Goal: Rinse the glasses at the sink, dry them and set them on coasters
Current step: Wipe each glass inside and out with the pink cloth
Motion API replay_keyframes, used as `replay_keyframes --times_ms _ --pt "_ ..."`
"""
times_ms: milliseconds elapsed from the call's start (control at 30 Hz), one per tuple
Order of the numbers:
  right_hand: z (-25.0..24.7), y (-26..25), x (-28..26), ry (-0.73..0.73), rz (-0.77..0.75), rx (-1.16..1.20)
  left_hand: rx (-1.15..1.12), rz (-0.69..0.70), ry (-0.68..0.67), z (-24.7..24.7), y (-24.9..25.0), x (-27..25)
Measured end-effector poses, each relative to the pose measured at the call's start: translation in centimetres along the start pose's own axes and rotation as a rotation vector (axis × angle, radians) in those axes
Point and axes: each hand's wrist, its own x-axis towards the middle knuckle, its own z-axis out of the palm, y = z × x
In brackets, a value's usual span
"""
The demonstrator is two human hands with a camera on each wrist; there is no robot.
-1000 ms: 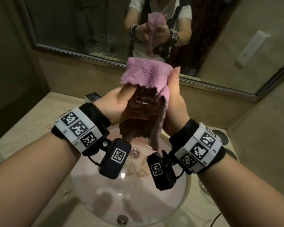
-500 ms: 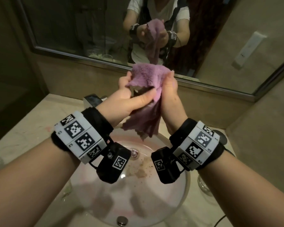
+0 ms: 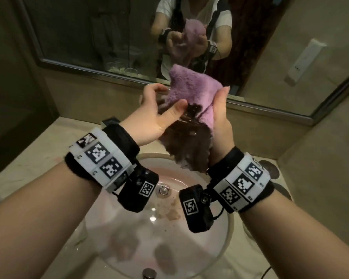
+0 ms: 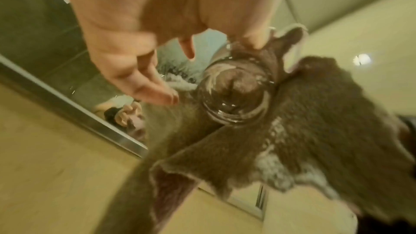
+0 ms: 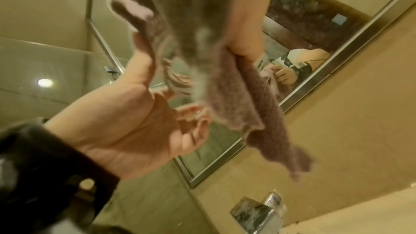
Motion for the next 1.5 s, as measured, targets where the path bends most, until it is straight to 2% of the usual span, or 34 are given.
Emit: replay_keyframes --times_ms 67,100,233,367,433,533,667,733,833,967,1033,1100,1233,1267,1333,1433,1500 --pt "0.8 0.3 0.2 0.040 -0.049 0.000 0.110 0.059 0.135 0.2 -0.1 -0.1" --pt "0.9 0.8 0.6 0.063 -0.068 0.003 0.122 0.077 0.150 0.6 0.0 -0.3" --pt "1.8 2.1 0.4 0.144 -0.201 -0.119 -0.230 0.004 0.072 1.4 -0.6 -0.4" --pt "0.6 2.5 0.6 0.047 -0.193 -0.212 -0.266 -0.041 -0.058 0.8 -1.4 -0.4" --pt "-0.4 1.9 0.8 0.013 -0.255 -0.437 -0.255 -0.068 -0.049 0.5 -1.9 -0.7" --pt "-2.3 1.2 1.2 0.022 -0.387 -0.812 -0.408 -0.162 0.013 0.2 -3.2 -1.1" --pt "-4.0 -1.4 2.7 0.137 -0.437 -0.963 -0.478 -0.268 -0.080 -0.2 -5.4 -2.2" --pt "-4.4 -2.9 3.2 0.156 -0.434 -1.085 -0.468 -0.279 -0.054 -0.4 -6.6 -2.4" --pt "-3.8 -5.1 3.2 0.033 -0.361 -1.317 -0.398 -0.259 -0.012 -0.5 -7.3 -2.6" --pt "-1.4 -6.2 2.5 -0.268 -0.204 -1.572 -0.271 -0.183 -0.045 -0.8 -6.6 -2.9" --pt "0.1 -5.6 2.0 -0.417 -0.218 -1.666 -0.203 -0.146 -0.059 -0.9 -6.1 -2.7" --pt "1.4 -4.9 1.7 -0.457 -0.265 -1.600 -0.145 -0.117 -0.064 -1.0 -5.8 -2.7" --pt "2.1 -4.0 1.6 -0.338 -0.209 -1.038 -0.210 -0.109 -0.076 -1.5 -5.6 -3.1" --pt "1.9 -3.9 1.4 -0.338 -0.174 -0.974 -0.259 -0.116 -0.079 -1.6 -5.5 -3.3" --pt "1.4 -3.7 1.0 -0.433 -0.096 -0.896 -0.332 -0.115 -0.097 -1.9 -5.5 -3.5" --pt "-0.2 -4.1 0.7 -0.649 0.034 -0.672 -0.418 -0.094 -0.106 -2.1 -5.6 -3.6" --pt "-1.3 -4.5 0.6 -0.734 -0.016 -0.738 -0.457 -0.089 -0.122 -2.3 -5.6 -3.6"
